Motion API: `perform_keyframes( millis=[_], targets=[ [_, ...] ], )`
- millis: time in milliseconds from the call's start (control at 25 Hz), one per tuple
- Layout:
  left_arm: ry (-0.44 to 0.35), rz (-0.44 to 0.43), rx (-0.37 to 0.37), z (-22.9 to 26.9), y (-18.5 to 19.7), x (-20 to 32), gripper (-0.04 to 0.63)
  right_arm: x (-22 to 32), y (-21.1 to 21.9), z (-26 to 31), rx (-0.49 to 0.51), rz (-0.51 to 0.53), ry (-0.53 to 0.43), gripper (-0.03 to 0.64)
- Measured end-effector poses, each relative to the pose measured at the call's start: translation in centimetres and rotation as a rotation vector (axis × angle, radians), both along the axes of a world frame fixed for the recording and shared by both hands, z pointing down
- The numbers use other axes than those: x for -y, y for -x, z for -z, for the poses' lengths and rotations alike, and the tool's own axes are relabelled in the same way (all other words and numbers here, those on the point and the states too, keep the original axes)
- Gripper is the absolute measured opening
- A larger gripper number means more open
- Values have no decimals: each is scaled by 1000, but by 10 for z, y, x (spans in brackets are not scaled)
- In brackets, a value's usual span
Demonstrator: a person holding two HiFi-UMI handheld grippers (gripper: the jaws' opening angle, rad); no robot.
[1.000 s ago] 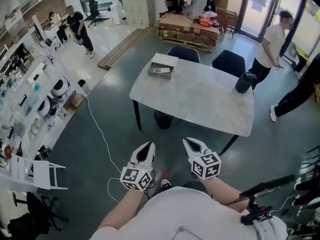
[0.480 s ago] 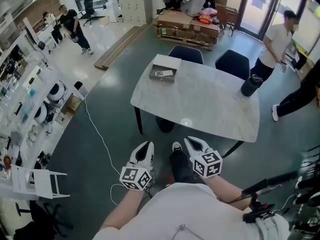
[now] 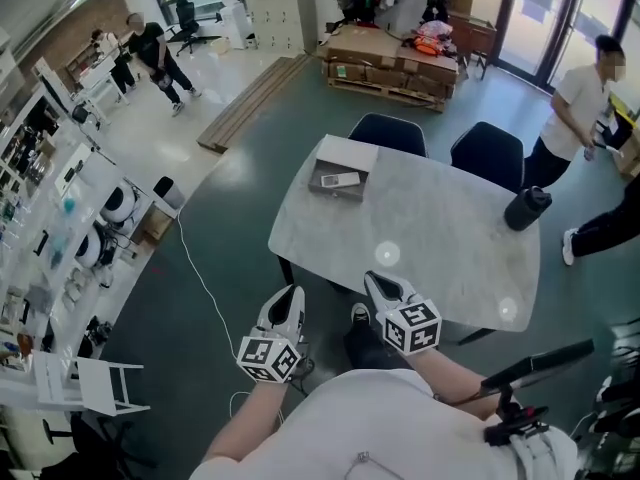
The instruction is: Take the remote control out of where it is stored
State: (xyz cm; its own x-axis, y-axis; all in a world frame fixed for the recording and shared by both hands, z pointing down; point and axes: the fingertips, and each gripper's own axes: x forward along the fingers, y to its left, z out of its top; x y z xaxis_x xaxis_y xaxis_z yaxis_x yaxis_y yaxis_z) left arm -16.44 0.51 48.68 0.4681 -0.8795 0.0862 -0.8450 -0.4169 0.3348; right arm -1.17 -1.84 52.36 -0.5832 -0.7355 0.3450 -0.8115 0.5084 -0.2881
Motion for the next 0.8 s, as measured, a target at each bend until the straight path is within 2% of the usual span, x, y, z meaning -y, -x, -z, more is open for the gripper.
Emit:
perform_keyframes(
  millis=[440,640,800],
  targets=[
    [-4,47,24,18,-9,185,0,208,-6,5,-13,47,-3,23],
    [10,53,42,17,0,246,0,270,4,-5,-15,62,11,23],
    [41,10,60,2,7,291,0,310,23,-21,-21,64,33,23]
  ],
)
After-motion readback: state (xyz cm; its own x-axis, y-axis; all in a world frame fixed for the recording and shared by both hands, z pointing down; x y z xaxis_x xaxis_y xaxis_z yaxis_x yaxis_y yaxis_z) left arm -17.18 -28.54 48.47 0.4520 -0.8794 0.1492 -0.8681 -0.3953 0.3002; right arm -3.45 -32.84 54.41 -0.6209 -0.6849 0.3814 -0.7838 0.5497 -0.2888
